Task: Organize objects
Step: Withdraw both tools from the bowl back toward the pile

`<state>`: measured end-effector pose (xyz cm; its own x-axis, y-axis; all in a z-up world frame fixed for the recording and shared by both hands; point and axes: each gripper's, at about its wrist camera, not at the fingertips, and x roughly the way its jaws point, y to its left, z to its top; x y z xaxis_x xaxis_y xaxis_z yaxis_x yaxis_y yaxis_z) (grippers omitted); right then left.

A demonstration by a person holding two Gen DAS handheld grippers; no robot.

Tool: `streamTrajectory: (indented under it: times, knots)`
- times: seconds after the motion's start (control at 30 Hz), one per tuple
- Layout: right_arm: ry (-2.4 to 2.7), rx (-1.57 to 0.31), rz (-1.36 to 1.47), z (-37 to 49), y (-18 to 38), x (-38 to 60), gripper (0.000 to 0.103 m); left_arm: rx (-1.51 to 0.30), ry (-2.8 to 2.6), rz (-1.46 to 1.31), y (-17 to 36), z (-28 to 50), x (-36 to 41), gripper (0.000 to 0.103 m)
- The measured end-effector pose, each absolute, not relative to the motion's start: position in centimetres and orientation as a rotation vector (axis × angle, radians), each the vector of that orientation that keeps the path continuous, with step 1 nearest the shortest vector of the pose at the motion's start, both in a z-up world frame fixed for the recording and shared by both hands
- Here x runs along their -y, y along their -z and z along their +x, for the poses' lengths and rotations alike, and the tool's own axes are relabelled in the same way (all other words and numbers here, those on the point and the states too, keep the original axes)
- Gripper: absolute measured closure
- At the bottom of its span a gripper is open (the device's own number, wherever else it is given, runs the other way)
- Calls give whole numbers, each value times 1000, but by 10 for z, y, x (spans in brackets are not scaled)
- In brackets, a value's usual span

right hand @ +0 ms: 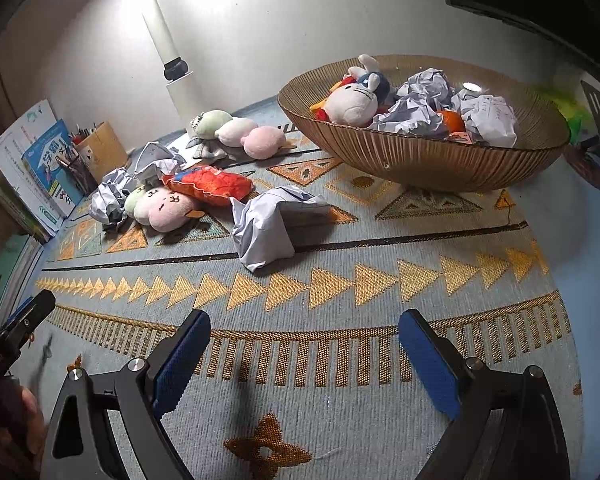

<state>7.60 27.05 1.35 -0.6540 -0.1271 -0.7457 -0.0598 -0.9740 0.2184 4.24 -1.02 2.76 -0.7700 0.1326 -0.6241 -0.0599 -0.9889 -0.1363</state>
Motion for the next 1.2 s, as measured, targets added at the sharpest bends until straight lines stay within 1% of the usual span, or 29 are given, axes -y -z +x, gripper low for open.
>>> streamTrajectory:
  times: [0.57,0.6,0.67,0.73,0.8,0.87,0.93,1.07,1.2]
  knots:
    - [2804,319,1318,74,-13,-268,8,166,-2856,-1039,-27,40,10,1]
    - [2820,308,1335,75,-13,-267,8,179,-2844,-1059,-27,37,11,1]
    - [2836,265,1375,74,-11,-264,8,190,-2726,-1188,-18,22,10,1]
    - [2823,246,1388,72,-11,-262,4,255,-2596,-1286,-10,5,17,1]
    - [2825,214,1416,69,-9,-259,2,383,-2579,-1291,-11,-7,31,1]
    - [2821,136,1472,62,-7,-252,0,451,-2591,-1269,-16,-20,43,1]
    - [2818,39,1535,55,-5,-243,0,472,-2634,-1255,-21,-36,51,1]
    - [2756,92,1503,29,-8,-238,0,455,-2627,-1264,-24,-76,43,1]
    - [2769,163,1467,2,-9,-244,0,317,-2656,-1265,-20,-105,19,1]
